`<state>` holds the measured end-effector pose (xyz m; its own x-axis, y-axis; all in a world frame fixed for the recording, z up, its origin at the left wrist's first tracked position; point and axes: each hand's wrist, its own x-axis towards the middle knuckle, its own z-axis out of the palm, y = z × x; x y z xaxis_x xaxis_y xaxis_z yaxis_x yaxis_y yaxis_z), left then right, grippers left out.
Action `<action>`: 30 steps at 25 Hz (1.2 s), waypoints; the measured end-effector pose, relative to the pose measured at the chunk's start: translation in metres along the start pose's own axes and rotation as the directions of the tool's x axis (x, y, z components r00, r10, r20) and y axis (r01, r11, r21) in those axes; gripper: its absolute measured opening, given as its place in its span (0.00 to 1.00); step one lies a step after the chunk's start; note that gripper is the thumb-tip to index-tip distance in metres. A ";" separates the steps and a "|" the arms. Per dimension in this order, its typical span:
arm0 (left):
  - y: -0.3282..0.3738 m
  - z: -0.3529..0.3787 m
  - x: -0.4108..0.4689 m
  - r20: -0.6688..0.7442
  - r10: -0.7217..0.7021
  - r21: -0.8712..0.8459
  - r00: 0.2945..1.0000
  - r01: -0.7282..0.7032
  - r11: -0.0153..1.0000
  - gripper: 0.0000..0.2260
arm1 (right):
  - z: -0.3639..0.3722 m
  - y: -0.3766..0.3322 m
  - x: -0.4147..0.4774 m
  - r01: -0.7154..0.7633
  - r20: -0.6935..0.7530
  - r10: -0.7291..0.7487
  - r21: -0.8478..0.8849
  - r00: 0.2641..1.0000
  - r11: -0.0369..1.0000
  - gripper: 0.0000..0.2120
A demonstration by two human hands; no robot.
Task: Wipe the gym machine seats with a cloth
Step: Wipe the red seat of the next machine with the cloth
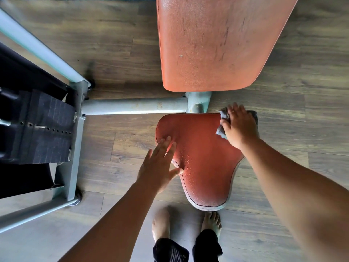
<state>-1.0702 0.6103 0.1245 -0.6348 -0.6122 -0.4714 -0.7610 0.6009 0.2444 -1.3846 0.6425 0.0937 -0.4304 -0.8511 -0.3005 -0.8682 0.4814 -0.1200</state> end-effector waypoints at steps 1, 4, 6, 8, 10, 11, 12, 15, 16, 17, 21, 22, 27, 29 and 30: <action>0.000 0.001 0.000 -0.003 0.002 0.002 1.000 -0.002 1.000 0.41 | 0.002 -0.002 0.001 -0.088 0.002 0.088 0.021 0.996 0.996 0.34; 0.000 0.000 -0.001 -0.011 0.004 -0.009 1.000 -0.004 1.000 0.41 | 0.012 -0.026 -0.060 -0.133 -0.048 0.138 0.087 0.989 0.987 0.32; 0.001 -0.003 -0.001 -0.005 -0.002 -0.014 1.000 0.002 1.000 0.41 | 0.014 -0.053 -0.124 0.000 -0.014 0.002 0.108 1.000 0.994 0.32; 0.002 -0.006 -0.001 0.005 -0.001 -0.013 1.000 0.001 1.000 0.41 | 0.018 -0.066 -0.162 0.185 0.028 -0.188 0.086 0.982 0.979 0.32; 0.002 -0.006 -0.001 -0.006 0.011 -0.006 1.000 -0.011 1.000 0.41 | 0.014 -0.058 -0.141 0.296 0.040 -0.299 0.063 0.953 0.953 0.31; 0.001 -0.005 -0.001 -0.015 0.020 -0.003 1.000 -0.020 1.000 0.41 | 0.011 -0.055 -0.117 0.301 0.036 -0.302 0.041 0.953 0.953 0.31; -0.001 -0.005 0.000 -0.023 0.028 0.001 0.999 -0.028 1.000 0.40 | 0.010 -0.055 -0.088 0.265 0.032 -0.266 0.022 0.963 0.964 0.32; -0.011 -0.005 0.002 -0.055 0.002 0.020 0.998 -0.001 1.000 0.40 | 0.008 -0.070 -0.018 0.071 0.058 -0.072 0.015 0.996 0.997 0.33; -0.016 -0.006 0.004 -0.056 -0.025 0.018 0.998 0.026 0.999 0.40 | 0.010 -0.080 -0.017 0.059 0.059 -0.060 0.023 0.996 0.998 0.33; -0.020 -0.008 0.005 -0.048 -0.052 0.013 0.997 0.053 0.999 0.40 | 0.012 -0.088 -0.028 0.090 0.052 -0.092 0.032 0.994 0.995 0.33; -0.032 -0.009 0.010 -0.028 -0.119 -0.006 0.993 0.119 0.993 0.42 | 0.012 -0.097 -0.119 0.371 0.066 -0.371 0.025 0.926 0.928 0.31; -0.034 -0.009 0.011 -0.025 -0.126 -0.017 0.992 0.125 0.992 0.42 | 0.013 -0.094 -0.130 0.407 0.070 -0.407 0.023 0.911 0.913 0.31; -0.039 -0.004 0.015 -0.034 -0.131 -0.069 0.991 0.128 0.989 0.43 | 0.016 -0.099 -0.048 0.277 0.021 -0.277 -0.002 0.961 0.961 0.31; -0.039 -0.001 0.015 -0.050 -0.144 -0.084 0.988 0.139 0.987 0.44 | 0.015 -0.118 -0.006 0.130 0.043 -0.130 0.000 0.991 0.991 0.30; -0.038 -0.001 0.015 -0.051 -0.151 -0.097 0.987 0.145 0.985 0.45 | 0.016 -0.128 0.003 0.096 0.060 -0.096 0.006 0.994 0.995 0.30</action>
<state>-1.0503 0.5779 0.1088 -0.5190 -0.7211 -0.4590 -0.8544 0.4530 0.2545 -1.2704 0.5817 0.0931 -0.3292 -0.8795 -0.3436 -0.9042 0.3985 -0.1538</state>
